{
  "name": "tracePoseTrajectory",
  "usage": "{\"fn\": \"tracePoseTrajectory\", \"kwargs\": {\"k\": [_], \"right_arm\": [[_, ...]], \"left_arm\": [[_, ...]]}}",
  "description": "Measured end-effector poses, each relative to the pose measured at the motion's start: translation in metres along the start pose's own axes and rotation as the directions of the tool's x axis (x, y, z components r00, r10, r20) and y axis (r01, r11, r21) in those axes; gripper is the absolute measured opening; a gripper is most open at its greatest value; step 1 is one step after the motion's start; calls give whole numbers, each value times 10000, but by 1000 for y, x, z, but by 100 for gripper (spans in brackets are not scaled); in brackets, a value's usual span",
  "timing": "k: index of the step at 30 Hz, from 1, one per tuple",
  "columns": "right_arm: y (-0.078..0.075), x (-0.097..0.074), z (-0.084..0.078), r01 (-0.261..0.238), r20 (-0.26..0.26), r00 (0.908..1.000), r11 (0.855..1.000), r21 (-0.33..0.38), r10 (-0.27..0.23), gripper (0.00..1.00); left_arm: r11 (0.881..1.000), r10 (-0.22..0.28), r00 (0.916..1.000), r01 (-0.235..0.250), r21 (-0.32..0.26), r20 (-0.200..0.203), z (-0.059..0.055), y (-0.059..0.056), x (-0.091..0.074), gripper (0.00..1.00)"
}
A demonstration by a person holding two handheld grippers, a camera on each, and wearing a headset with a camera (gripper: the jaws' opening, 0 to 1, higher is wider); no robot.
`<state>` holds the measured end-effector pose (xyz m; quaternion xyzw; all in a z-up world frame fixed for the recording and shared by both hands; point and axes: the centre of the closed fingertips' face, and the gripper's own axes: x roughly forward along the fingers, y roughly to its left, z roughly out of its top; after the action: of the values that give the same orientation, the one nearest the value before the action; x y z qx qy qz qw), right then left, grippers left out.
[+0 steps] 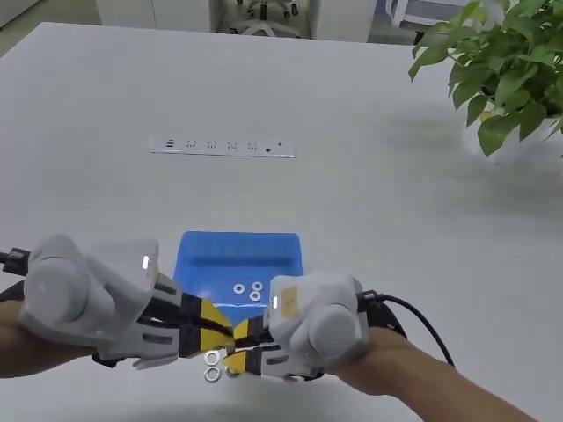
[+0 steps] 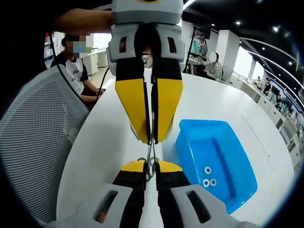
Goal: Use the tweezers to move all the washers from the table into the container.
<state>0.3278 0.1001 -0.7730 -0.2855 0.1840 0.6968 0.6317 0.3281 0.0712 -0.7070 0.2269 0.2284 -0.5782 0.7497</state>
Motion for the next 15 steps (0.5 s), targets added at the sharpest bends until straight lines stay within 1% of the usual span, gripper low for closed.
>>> {"fn": "tracePoseTrajectory", "kwargs": {"k": [6,7,10,12,13,15], "right_arm": [[0,0,1,15,20,10000,10000,18,-15,8],[0,0,1,13,21,10000,10000,11,-13,8],[0,0,0,23,23,10000,10000,41,-24,8],[0,0,1,20,6,10000,10000,22,-20,8],[0,0,1,13,1,10000,10000,20,-13,8],[1,0,1,9,-14,10000,10000,1,-9,8]], "left_arm": [[9994,191,9998,-189,-287,82,-1,2,-3,8],[9992,229,9997,-225,-341,115,-1,3,-3,10],[9973,385,9990,-371,-631,213,-1,5,-6,19],[9968,464,9986,-445,-667,273,-1,6,-8,21],[9956,484,9982,-455,-813,348,-1,6,-10,22],[9942,528,9977,-486,-963,420,-2,5,-12,28]]}}
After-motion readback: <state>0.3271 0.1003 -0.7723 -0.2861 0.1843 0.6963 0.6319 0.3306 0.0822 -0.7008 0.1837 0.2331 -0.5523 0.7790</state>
